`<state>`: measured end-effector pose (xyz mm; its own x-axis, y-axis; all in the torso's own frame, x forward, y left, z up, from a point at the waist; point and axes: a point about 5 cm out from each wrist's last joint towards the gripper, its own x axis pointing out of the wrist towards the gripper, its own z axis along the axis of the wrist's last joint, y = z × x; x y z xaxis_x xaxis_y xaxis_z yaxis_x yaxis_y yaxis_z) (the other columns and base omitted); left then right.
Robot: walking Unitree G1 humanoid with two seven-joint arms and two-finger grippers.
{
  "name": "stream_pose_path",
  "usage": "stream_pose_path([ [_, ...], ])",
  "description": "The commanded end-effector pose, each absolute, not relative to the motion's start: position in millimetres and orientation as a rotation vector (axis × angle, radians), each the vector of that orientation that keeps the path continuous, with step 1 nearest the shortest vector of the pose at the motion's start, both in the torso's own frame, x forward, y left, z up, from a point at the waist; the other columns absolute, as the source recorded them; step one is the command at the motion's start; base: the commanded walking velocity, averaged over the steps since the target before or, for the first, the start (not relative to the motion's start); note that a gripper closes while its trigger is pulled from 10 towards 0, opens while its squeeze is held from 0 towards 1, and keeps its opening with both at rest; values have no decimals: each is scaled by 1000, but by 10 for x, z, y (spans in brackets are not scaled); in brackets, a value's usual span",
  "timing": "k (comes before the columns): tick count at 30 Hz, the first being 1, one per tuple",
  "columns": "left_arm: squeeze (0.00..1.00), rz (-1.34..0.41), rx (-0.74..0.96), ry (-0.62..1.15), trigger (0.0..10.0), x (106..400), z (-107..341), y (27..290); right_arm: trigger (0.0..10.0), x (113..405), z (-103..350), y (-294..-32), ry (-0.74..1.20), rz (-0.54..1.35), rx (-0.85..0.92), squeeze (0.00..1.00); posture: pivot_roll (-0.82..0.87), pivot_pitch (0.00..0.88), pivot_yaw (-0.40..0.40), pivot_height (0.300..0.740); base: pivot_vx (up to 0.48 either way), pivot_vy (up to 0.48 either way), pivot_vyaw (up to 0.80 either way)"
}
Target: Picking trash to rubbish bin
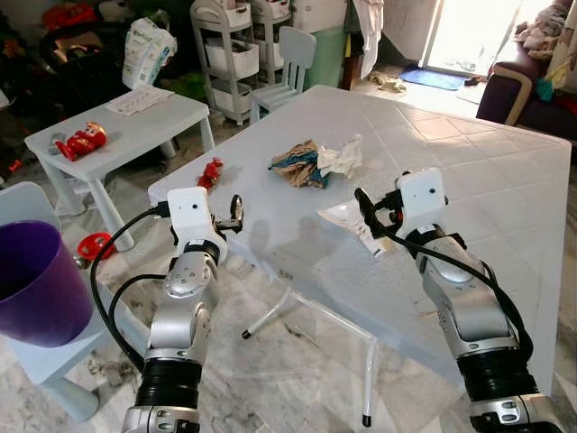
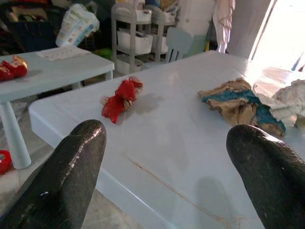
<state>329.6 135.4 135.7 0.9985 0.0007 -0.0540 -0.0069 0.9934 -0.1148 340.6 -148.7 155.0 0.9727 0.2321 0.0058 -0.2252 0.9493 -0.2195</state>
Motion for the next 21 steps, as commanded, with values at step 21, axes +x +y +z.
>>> stream_pose_path([
  [21,0,-292,-91,169,10000,2852,1135,1198,10000,3689,1089,-1302,208,253,-364,0,45,0,-10,740,0,0,0],
])
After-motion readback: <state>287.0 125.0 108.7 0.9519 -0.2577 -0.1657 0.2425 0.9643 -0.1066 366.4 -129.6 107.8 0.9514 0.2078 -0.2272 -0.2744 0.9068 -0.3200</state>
